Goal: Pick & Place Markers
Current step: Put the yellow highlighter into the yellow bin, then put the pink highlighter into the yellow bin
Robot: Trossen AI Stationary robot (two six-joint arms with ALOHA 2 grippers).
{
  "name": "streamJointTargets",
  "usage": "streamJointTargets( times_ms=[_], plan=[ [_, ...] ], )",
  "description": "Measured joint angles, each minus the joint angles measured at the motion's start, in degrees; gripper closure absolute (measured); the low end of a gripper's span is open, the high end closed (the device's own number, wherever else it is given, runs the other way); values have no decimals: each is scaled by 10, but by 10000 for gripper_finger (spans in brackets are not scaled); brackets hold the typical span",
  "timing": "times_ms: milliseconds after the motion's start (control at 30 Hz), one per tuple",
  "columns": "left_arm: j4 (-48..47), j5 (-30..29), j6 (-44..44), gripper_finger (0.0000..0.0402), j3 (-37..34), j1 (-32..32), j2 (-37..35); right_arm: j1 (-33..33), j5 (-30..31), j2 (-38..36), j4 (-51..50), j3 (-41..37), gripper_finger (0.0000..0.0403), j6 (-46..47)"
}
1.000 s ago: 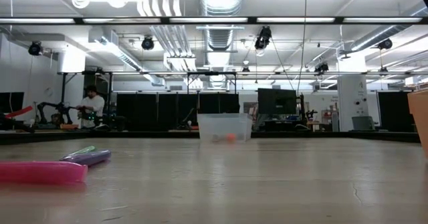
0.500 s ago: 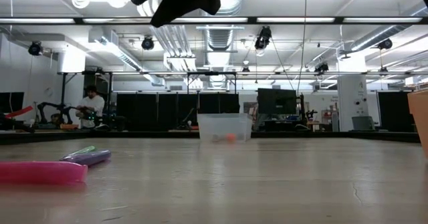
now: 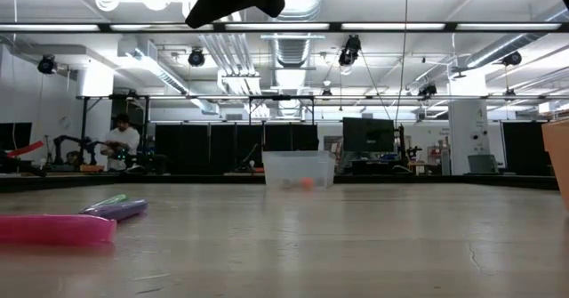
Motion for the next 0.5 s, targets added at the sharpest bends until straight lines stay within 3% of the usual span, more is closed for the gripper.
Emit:
streamJointTargets(
  times_ms=[333,500],
  plan=[
    [23,-31,-24,316,-7,0,-14,0,0,0,7,-3,179,1],
    [26,-16,-27,291,-7,0,-18,0,-1,0,8,-8,179,3]
  ],
)
